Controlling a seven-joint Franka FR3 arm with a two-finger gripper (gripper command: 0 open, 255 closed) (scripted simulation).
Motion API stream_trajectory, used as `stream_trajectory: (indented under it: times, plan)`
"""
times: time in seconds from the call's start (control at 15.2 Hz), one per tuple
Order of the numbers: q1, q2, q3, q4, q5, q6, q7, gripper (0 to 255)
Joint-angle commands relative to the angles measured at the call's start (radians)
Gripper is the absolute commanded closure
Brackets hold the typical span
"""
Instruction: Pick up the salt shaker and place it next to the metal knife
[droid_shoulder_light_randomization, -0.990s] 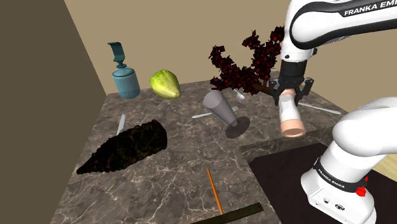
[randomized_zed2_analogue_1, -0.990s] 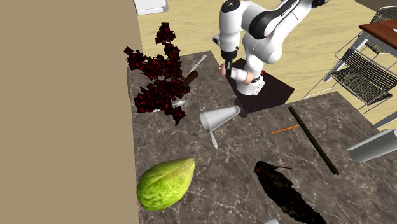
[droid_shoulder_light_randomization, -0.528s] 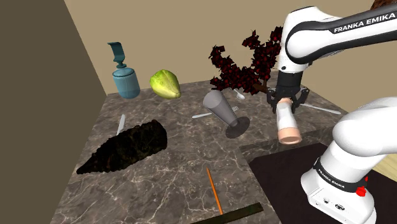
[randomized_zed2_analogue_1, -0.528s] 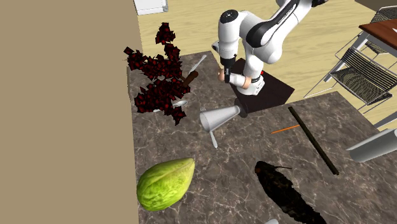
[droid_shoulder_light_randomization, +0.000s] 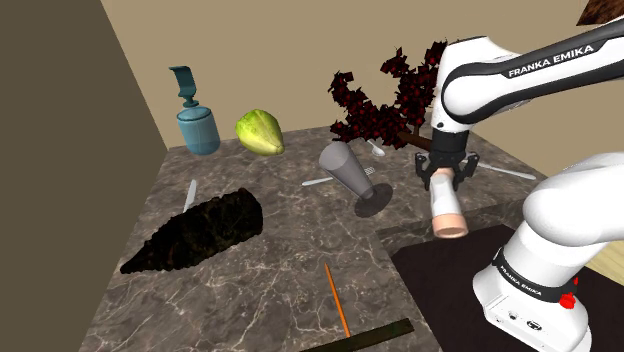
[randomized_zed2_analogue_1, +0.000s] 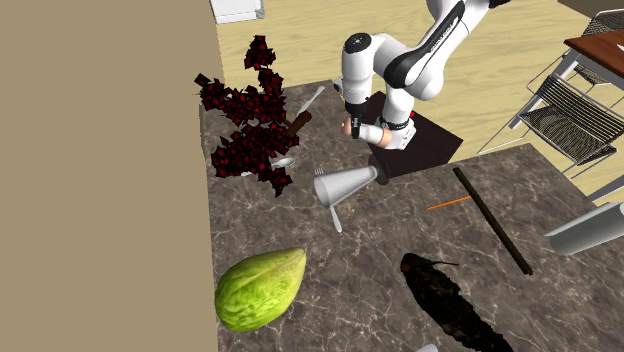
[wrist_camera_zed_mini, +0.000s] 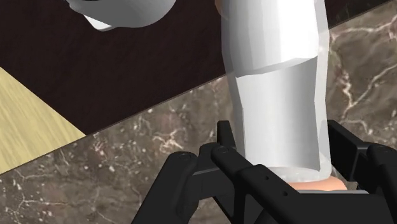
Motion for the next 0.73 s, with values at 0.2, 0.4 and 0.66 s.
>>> stream_trajectory:
  times: [0.2, 0.4, 0.66]
  plan:
    - [0.001, 0.02, 0.002, -0.022, 0.003, 0.043, -0.001, 255]
    - [0.001, 0.02, 0.002, -0.022, 0.003, 0.043, -0.001, 255]
    - [0.001, 0.02, 0.002, -0.022, 0.003, 0.043, -0.001, 0]
